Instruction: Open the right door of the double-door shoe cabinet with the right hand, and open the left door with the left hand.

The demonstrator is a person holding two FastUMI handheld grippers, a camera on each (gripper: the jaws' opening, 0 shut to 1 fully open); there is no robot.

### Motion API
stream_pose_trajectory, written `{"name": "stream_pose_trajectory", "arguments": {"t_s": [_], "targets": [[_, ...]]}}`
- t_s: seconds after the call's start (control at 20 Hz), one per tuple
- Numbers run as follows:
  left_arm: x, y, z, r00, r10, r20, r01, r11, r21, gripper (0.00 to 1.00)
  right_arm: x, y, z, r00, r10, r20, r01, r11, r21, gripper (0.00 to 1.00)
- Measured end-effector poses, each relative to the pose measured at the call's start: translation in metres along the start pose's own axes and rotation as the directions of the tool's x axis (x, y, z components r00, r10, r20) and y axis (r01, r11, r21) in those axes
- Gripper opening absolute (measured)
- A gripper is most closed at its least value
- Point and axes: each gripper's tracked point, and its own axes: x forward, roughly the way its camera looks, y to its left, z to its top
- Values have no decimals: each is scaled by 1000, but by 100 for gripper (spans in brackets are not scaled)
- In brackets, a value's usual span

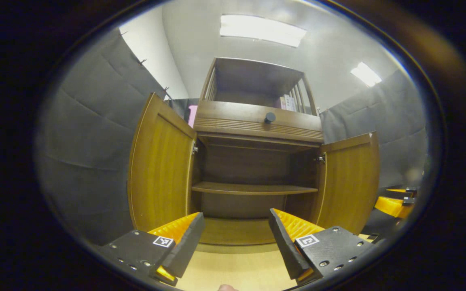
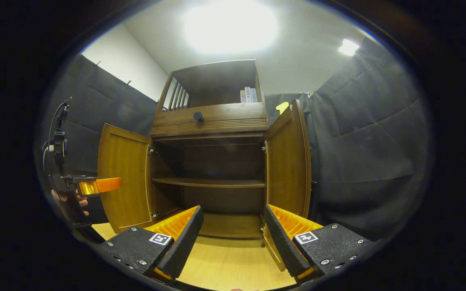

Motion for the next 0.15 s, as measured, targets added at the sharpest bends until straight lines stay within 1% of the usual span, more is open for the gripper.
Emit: {"name": "stream_pose_trajectory", "arguments": {"t_s": [0.15], "targets": [[-4,-1,2,1000,-6,4,6,1000,14,96,3,3,0,1000,16,13,-16,999,41,94]]}}
